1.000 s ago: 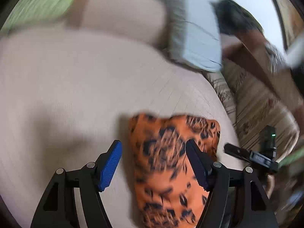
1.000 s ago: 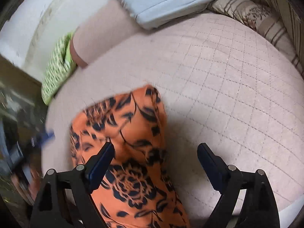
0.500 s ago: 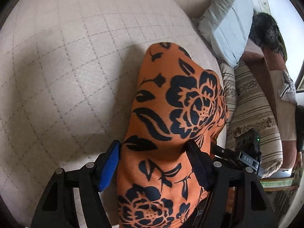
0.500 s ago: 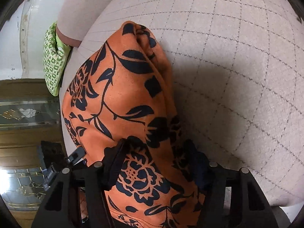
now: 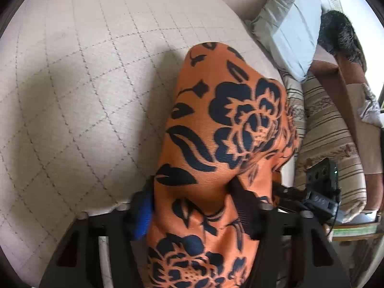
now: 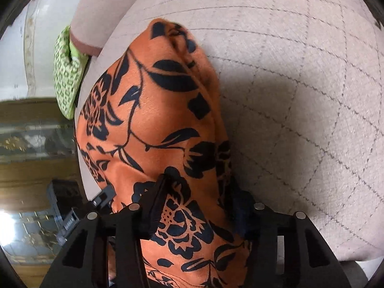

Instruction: Fold small clothes

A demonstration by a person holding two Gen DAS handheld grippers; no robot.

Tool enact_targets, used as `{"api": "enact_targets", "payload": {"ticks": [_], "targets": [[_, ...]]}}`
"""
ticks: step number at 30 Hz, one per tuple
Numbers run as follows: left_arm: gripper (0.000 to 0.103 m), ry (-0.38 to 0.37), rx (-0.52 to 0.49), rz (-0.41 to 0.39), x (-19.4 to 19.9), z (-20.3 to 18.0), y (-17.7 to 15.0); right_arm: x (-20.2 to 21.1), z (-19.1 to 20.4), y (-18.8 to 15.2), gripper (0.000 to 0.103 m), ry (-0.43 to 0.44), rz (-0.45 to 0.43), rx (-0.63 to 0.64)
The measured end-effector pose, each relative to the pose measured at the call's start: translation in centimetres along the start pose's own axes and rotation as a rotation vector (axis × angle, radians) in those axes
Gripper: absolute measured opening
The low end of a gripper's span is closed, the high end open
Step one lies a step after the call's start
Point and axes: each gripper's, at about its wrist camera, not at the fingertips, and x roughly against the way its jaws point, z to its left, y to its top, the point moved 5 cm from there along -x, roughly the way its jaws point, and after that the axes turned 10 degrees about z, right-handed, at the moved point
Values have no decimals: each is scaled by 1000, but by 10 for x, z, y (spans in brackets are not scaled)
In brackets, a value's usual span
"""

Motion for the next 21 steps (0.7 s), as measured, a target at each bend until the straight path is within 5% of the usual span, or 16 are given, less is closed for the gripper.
{"api": "enact_targets", "payload": {"ticks": [4,12,18,21], "targets": [[27,-149,-17,-46,30,-6,-5,9,20,-7,20,-19,-39,107],[25,-189,19,-101,99,18,14,25,89,-15,18,81,-134,315],[26,-138,28,-178,176,47,56,4,157,31,18,124,-87,366],[35,-41,27,-235,194,74,72,-19,184,60,20,141,-67,382]]}}
